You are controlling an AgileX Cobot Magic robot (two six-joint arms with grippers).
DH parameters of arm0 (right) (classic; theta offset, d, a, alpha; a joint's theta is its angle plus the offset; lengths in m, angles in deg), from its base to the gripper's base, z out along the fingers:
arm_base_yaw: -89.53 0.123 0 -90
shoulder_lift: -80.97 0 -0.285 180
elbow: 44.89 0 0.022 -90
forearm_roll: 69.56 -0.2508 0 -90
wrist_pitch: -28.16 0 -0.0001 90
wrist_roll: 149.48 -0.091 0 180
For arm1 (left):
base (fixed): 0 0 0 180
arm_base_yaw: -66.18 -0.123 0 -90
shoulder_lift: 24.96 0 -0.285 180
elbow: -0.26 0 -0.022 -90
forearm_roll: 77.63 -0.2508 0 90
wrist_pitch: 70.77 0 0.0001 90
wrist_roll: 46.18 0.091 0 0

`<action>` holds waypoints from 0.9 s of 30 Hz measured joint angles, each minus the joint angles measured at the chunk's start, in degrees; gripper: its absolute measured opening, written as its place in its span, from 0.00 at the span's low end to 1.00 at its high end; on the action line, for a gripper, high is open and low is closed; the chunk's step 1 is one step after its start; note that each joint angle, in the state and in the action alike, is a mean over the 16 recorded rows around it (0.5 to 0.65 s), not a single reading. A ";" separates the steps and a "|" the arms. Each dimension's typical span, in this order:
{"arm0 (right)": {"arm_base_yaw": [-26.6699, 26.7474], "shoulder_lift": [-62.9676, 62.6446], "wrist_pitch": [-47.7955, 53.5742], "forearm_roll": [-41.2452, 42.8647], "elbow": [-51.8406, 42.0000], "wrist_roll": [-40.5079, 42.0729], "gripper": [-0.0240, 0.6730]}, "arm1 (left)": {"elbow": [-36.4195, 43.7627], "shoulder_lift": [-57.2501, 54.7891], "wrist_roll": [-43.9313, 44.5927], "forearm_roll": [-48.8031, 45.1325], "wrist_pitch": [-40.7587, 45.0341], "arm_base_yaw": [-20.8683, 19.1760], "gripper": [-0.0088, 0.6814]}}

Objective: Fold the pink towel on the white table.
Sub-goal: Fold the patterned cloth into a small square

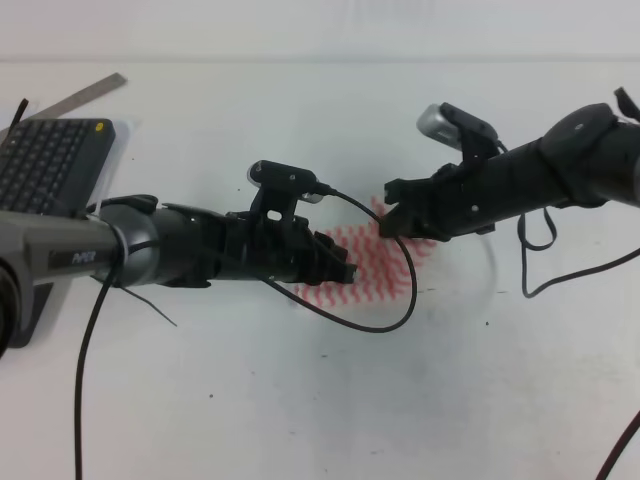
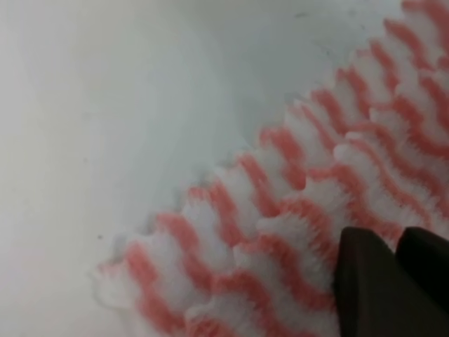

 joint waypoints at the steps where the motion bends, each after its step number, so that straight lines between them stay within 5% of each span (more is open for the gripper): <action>1: 0.29 0.00 -0.22 -0.30 0.00 0.16 0.03 | 0.00 0.01 0.24 0.00 0.13 0.00 0.03; 16: 2.14 0.04 -3.25 -1.83 0.02 0.50 0.03 | 0.09 2.75 4.89 -0.55 1.41 0.00 0.03; 27: 2.14 0.04 -3.48 -1.95 0.03 0.45 0.03 | 2.25 5.63 -0.48 -6.37 1.40 0.00 0.03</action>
